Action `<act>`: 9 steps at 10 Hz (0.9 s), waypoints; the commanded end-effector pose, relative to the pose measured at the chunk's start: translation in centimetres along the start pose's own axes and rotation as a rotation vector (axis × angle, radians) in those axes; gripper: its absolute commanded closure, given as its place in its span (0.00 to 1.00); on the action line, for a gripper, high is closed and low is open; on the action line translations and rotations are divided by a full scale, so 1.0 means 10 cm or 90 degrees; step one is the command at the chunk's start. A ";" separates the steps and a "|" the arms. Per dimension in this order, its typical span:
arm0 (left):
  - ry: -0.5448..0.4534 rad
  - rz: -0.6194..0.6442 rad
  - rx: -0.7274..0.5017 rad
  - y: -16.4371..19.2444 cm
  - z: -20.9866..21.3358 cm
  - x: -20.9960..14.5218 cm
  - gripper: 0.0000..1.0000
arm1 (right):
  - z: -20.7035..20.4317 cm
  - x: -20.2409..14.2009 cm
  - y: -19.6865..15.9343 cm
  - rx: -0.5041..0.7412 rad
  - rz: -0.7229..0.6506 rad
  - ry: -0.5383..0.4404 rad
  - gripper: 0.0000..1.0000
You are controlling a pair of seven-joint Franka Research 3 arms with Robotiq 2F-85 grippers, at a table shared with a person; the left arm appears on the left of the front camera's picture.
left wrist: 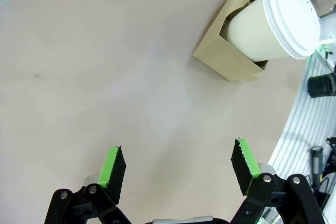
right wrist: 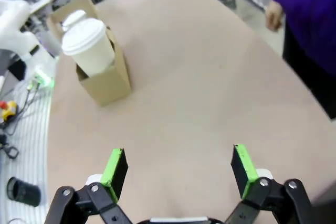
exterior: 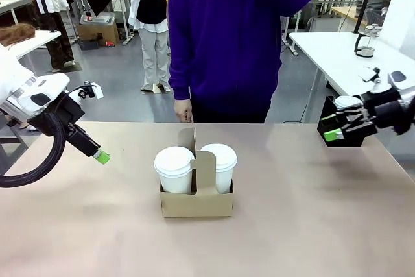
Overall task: Pour a drink into a cup and package it in a carrier.
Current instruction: Insert the held 600 ml Paper Cup into the Cup Carrier.
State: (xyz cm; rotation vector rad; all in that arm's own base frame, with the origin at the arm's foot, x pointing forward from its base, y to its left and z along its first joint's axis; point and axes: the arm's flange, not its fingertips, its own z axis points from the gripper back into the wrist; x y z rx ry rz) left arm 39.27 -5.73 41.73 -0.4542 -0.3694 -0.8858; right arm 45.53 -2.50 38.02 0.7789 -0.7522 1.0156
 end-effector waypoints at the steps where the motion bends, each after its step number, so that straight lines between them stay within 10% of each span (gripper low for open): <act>1: -0.012 0.003 -0.006 -0.01 -0.01 -0.01 0.00 | 0.22 -0.06 0.18 -0.032 -0.063 0.049 0.00; 9: -0.012 0.003 -0.006 -0.01 -0.01 -0.01 0.00 | 0.52 -0.24 0.19 -0.104 -0.067 0.066 0.00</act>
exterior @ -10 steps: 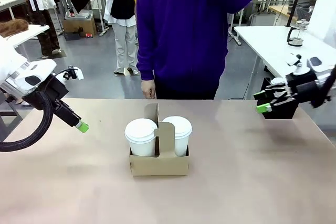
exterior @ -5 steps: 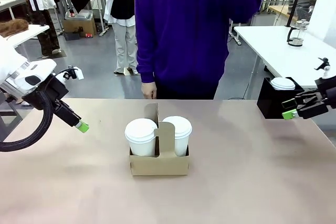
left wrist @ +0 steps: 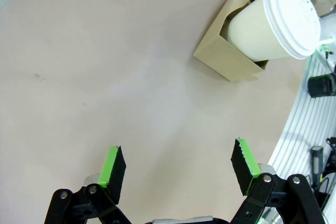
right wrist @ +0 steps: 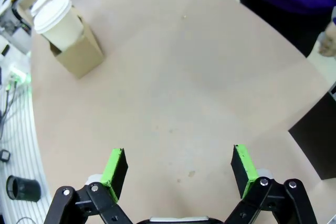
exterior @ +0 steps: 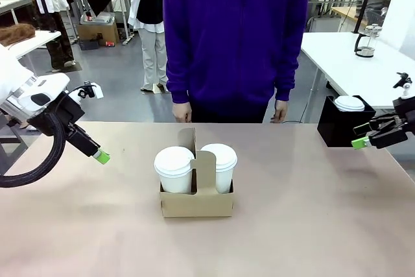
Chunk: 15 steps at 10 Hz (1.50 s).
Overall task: Pour a drink into a cup and package it in a carrier.
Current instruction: Insert the held 600 ml Paper Cup into the Cup Carrier.
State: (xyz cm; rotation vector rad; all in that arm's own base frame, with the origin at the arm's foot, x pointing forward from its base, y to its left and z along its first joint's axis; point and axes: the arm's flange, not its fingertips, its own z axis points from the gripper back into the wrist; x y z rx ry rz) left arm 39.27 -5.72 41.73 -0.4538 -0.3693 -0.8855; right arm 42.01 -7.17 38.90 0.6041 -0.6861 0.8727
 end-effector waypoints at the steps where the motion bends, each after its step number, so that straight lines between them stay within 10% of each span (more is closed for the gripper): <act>1: -0.012 0.003 -0.006 -0.01 -0.01 -0.01 0.00 | 0.02 0.01 -0.01 0.006 0.004 -0.003 0.00; 15: -0.012 0.003 -0.006 -0.01 -0.01 -0.01 0.00 | 0.02 0.01 -0.01 0.006 0.004 -0.003 0.00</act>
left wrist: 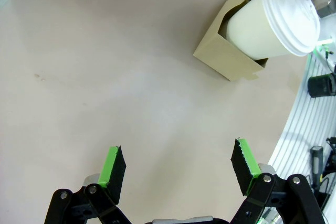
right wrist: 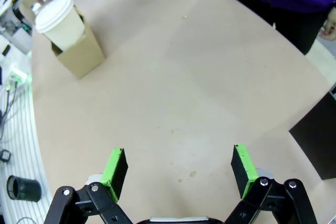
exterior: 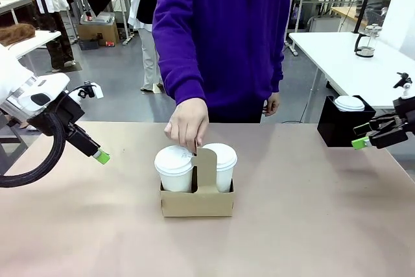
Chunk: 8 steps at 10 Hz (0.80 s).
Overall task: Pour a drink into a cup and package it in a carrier.
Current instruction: Insert the held 600 ml Paper Cup into the Cup Carrier.
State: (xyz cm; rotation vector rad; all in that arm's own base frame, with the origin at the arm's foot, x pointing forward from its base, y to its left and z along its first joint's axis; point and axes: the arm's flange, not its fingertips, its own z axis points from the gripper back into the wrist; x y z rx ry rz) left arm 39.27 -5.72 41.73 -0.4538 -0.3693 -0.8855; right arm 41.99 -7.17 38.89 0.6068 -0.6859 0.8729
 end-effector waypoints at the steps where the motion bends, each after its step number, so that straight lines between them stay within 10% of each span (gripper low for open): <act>1: -0.012 0.003 -0.006 -0.01 -0.01 -0.01 0.00 | 0.02 0.01 -0.01 0.005 0.004 -0.003 0.00; 8: -0.012 0.003 -0.006 -0.01 -0.01 -0.01 0.00 | 0.02 0.01 -0.01 0.005 0.004 -0.003 0.00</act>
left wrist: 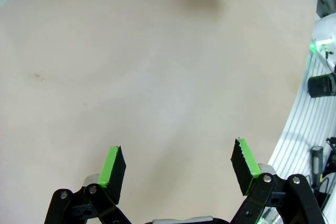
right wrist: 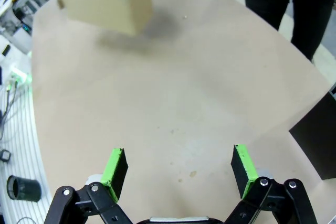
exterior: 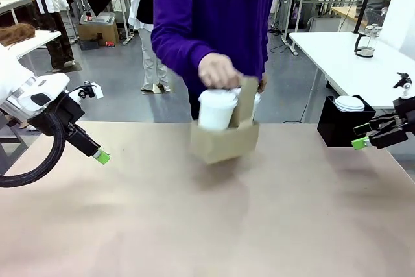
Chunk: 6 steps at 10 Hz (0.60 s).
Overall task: Pour a drink into a cup and package it in a carrier.
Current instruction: Insert the held 600 ml Paper Cup into the Cup Carrier.
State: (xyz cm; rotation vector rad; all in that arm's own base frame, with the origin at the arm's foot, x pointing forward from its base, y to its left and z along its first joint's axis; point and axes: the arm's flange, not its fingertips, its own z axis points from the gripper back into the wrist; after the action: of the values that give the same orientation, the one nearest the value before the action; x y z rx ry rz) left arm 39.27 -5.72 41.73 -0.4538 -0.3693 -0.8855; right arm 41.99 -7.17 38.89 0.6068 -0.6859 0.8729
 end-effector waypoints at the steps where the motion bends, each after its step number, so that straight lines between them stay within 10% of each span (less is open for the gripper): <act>1: -0.012 0.003 -0.006 -0.01 -0.01 -0.01 0.00 | 0.02 0.01 -0.01 0.005 0.004 -0.003 0.00; 6: -0.012 0.003 -0.006 -0.01 -0.01 -0.01 0.00 | 0.02 0.01 -0.01 0.005 0.004 -0.003 0.00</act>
State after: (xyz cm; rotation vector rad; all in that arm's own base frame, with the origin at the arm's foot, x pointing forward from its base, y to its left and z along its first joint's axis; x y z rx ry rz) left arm 39.27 -5.72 41.73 -0.4538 -0.3692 -0.8855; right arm 41.99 -7.17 38.89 0.6068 -0.6859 0.8729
